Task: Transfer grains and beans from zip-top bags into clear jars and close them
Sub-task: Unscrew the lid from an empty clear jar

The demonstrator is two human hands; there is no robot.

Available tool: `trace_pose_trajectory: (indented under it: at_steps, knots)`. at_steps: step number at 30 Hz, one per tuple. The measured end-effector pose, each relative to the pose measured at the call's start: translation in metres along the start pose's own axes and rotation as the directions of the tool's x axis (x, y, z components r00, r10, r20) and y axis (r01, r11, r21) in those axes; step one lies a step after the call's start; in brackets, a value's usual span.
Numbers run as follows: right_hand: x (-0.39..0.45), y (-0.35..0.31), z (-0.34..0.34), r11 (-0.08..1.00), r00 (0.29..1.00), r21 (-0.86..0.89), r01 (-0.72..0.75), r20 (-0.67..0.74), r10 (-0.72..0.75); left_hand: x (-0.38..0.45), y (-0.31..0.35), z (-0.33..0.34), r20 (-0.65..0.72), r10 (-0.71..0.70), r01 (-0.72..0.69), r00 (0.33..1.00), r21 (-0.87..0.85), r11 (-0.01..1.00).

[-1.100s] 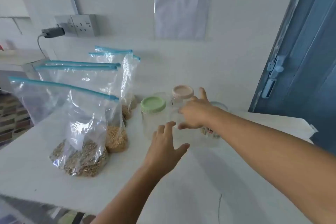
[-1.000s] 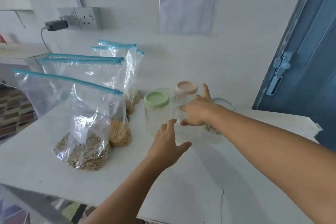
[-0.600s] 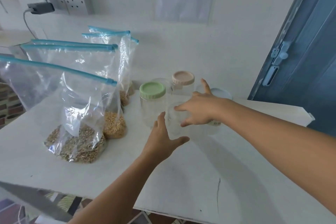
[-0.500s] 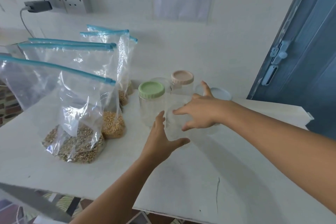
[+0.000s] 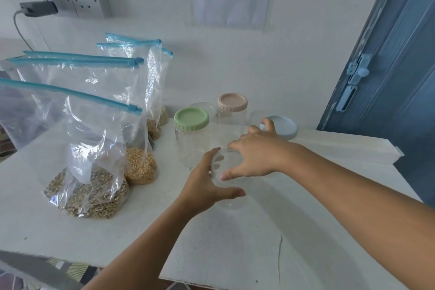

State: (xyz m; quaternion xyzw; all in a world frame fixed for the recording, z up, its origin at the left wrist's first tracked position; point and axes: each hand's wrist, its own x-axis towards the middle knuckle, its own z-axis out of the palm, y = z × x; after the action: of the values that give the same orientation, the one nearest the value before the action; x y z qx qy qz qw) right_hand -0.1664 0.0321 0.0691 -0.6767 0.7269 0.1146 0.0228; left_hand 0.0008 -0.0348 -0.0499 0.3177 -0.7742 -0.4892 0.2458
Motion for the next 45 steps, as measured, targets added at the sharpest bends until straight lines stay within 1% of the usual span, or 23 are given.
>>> trace_pose_trajectory:
  at_steps: [4,8,13,15,17,20,24,35,39,41,43,45]
  knots:
    - [-0.001,-0.001,0.002,1.000,1.000,-0.027,0.016,0.004,-0.015,0.002,-0.003,0.001,-0.016,0.013,-0.013,1.000,0.005,1.000]
    - [0.002,0.000,0.001,0.998,1.000,0.058,0.016,0.009,-0.017,0.005,-0.003,0.001,-0.015,0.013,-0.013,1.000,0.020,1.000]
    - [0.002,0.005,0.002,0.993,0.999,0.113,0.033,0.028,-0.036,0.008,-0.004,0.002,-0.021,0.017,-0.016,1.000,0.033,0.999]
    - [0.002,0.004,0.000,0.996,0.998,0.078,0.046,0.026,-0.049,0.008,-0.004,0.003,-0.022,0.018,-0.018,1.000,0.031,0.999]
    - [0.001,0.002,-0.003,0.999,0.998,0.009,0.053,0.025,-0.053,0.009,-0.004,0.002,-0.016,0.017,-0.017,1.000,0.026,1.000]
    - [-0.001,-0.007,-0.004,0.998,1.000,-0.056,0.007,0.029,-0.006,0.009,-0.005,0.000,0.014,0.020,-0.020,1.000,0.017,1.000]
    - [0.003,-0.016,-0.001,0.996,0.998,-0.075,-0.050,-0.042,0.047,0.010,-0.006,0.000,0.019,0.006,-0.006,1.000,-0.013,1.000]
    - [0.014,-0.003,-0.006,0.992,0.995,-0.077,0.099,-0.013,-0.100,0.013,-0.006,0.004,0.002,0.027,-0.027,1.000,-0.008,1.000]
    - [0.012,0.001,-0.010,0.984,0.987,-0.084,0.158,0.052,-0.154,0.013,-0.007,0.003,0.021,0.018,-0.017,1.000,-0.026,1.000]
    - [0.008,0.001,-0.011,0.990,0.992,-0.093,0.110,0.075,-0.104,0.013,-0.007,0.003,0.031,0.016,-0.015,0.999,-0.031,0.999]
    - [0.005,-0.002,-0.012,0.994,0.996,-0.107,0.024,0.089,-0.014,0.013,-0.008,0.003,0.038,0.014,-0.013,0.999,-0.033,0.999]
    - [0.004,-0.007,-0.011,0.990,0.996,-0.140,-0.036,0.079,0.047,0.012,-0.008,0.004,0.043,0.006,-0.004,0.999,-0.035,0.999]
